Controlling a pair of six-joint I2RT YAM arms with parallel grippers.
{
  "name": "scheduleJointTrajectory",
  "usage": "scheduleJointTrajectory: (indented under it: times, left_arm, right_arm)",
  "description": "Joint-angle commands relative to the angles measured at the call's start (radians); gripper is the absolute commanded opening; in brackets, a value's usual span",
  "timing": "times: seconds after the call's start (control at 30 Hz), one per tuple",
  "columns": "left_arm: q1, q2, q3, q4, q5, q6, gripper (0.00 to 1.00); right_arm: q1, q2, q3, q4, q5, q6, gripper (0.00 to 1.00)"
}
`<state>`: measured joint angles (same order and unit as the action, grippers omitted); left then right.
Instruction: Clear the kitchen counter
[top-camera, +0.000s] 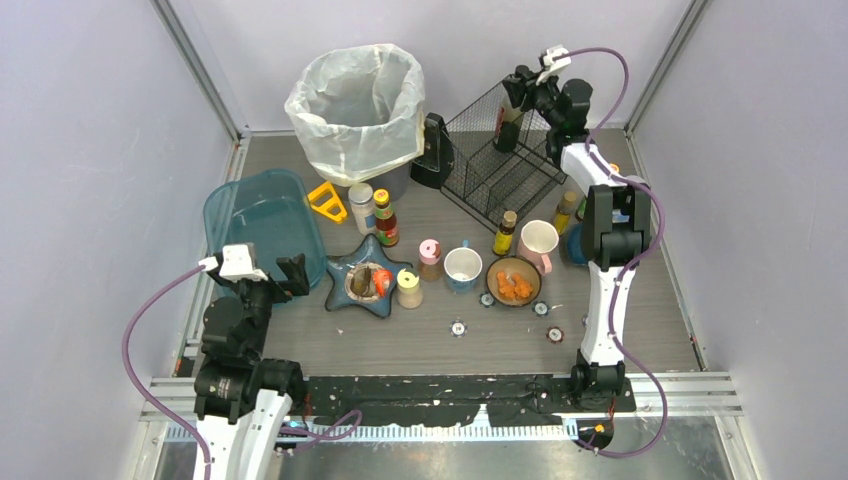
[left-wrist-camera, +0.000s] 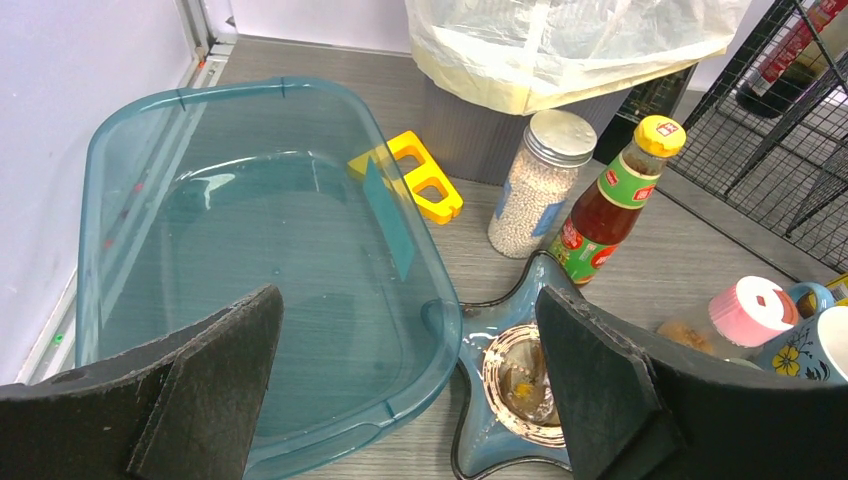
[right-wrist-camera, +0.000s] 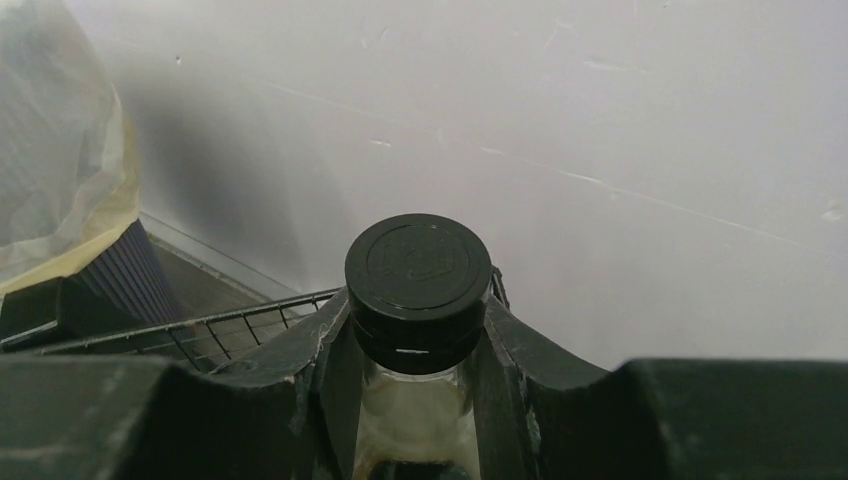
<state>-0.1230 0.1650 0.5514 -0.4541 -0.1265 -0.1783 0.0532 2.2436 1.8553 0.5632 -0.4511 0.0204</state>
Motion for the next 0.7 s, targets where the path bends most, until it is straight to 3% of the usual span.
scheduleJointTrajectory:
  times: [0.0, 0.17, 0.37, 0.47, 0.57, 0.67]
  left_arm:
    - [0.006, 0.011, 0.030, 0.028, 0.022, 0.007, 0.99]
    - [0.007, 0.010, 0.028, 0.029, 0.027, 0.007, 0.99]
    - [0.008, 0.003, 0.028, 0.028, 0.021, 0.007, 0.99]
    - [0.008, -0.001, 0.027, 0.028, 0.020, 0.006, 0.99]
    - [0.008, -0.003, 0.027, 0.028, 0.020, 0.005, 0.99]
    - [0.008, -0.009, 0.028, 0.028, 0.021, 0.005, 0.99]
  right_arm:
    - [-0.022, -0.035, 0.007, 0.270, -0.065, 0.014, 0.05]
    - [-0.038, -0.006, 0.011, 0.269, -0.113, 0.021, 0.05]
    - [-0.038, 0.010, 0.000, 0.224, -0.051, -0.027, 0.06]
    - [-0.039, 0.006, -0.011, 0.218, -0.024, -0.048, 0.20]
    - [-0.039, -0.008, -0.018, 0.200, -0.027, -0.048, 0.25]
    - [-0.039, -0.024, -0.023, 0.182, -0.030, -0.048, 0.38]
